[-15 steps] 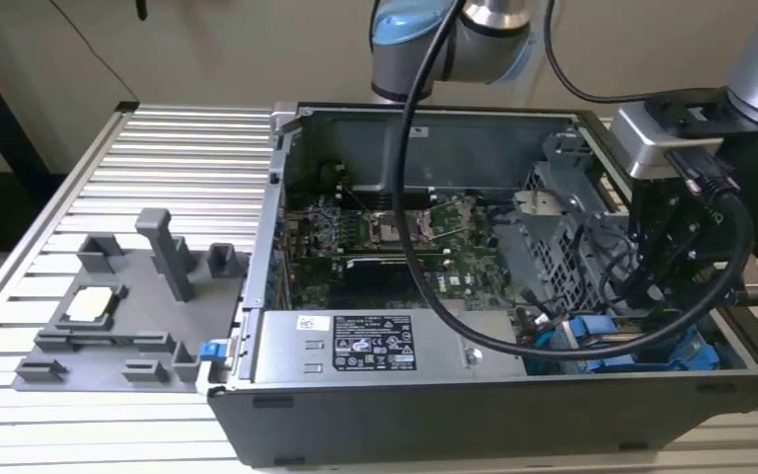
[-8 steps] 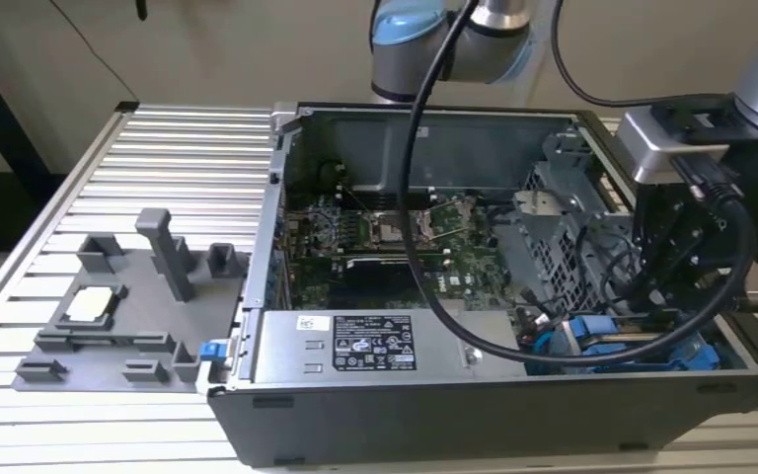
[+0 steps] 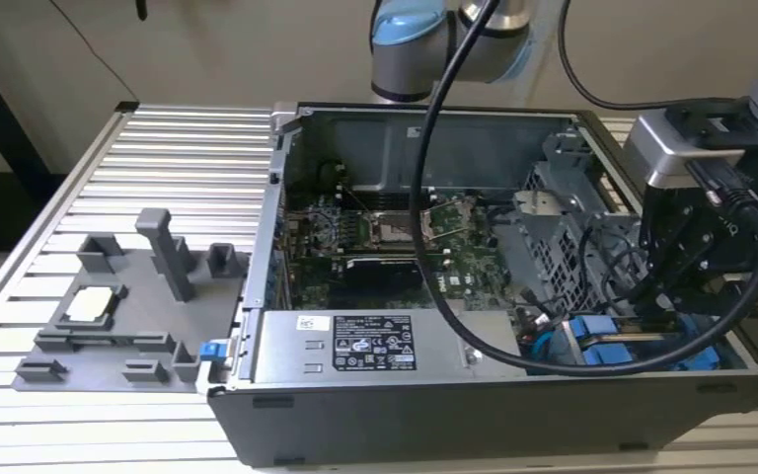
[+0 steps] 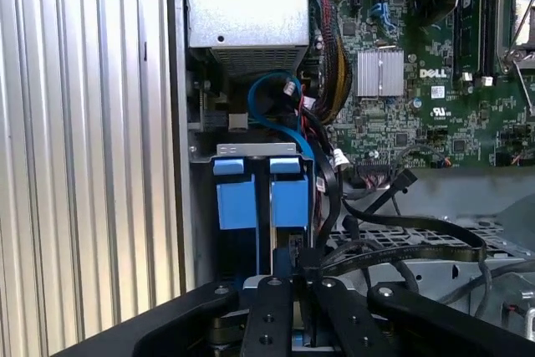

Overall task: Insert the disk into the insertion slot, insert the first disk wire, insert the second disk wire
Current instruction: 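Insert the second disk wire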

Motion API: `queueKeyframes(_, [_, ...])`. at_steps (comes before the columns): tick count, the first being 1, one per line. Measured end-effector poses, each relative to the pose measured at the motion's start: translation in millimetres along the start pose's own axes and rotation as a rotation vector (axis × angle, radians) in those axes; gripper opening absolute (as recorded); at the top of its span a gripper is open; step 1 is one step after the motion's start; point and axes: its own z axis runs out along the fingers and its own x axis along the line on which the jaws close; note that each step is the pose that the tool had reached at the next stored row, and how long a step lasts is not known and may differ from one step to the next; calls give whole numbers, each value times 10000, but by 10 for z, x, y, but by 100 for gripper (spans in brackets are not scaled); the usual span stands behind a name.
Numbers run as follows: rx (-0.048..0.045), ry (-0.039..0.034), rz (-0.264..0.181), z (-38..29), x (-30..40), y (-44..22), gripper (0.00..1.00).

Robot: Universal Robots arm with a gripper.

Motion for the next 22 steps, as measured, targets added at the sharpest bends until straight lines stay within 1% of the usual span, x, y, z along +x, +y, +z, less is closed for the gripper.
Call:
queueKeyframes(1, [0, 0, 0, 1, 0, 0, 16])
queueKeyframes(2, [-1, -33, 4, 8, 1, -1, 16])
queueKeyframes(5, [-7, -230, 19, 37, 1, -2, 16])
queueKeyframes(6, [-8, -283, 23, 47, 2, -4, 16])
queueKeyframes(7, [-10, -316, 24, 59, 2, -11, 16])
queueKeyframes(10, [-97, -333, 31, 87, 10, -53, 16])
queueKeyframes(13, [-134, -348, 41, 118, 12, -61, 16])
queueKeyframes(16, [-152, -390, 58, 146, 13, -64, 16])
queueKeyframes(19, [-156, -464, 64, 171, 13, -64, 16])
queueKeyframes(20, [-157, -479, 64, 177, 13, -65, 16])
queueKeyframes(22, [-157, -480, 64, 185, 14, -64, 16])
